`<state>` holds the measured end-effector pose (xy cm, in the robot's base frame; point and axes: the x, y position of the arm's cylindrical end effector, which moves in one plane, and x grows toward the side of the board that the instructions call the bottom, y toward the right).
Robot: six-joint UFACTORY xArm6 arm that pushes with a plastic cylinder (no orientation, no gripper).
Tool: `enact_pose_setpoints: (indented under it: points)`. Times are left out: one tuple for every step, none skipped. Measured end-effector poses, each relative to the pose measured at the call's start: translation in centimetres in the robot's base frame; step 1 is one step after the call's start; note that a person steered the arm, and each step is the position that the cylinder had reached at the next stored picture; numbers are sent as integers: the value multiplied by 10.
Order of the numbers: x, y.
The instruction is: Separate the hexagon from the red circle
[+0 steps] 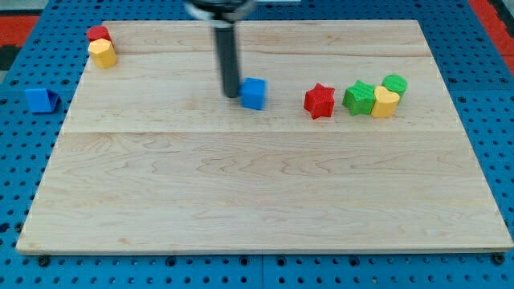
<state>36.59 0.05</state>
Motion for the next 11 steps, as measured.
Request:
enact_pose_setpoints:
  points:
    - [3, 58]
    - [3, -47]
    - [22, -207]
    - [-24, -303]
    - [-38, -305]
    - [-108, -301]
    - [-115, -294]
    - [-101, -255]
    - [-94, -297]
    - [-57, -228]
    - [-54, -116]
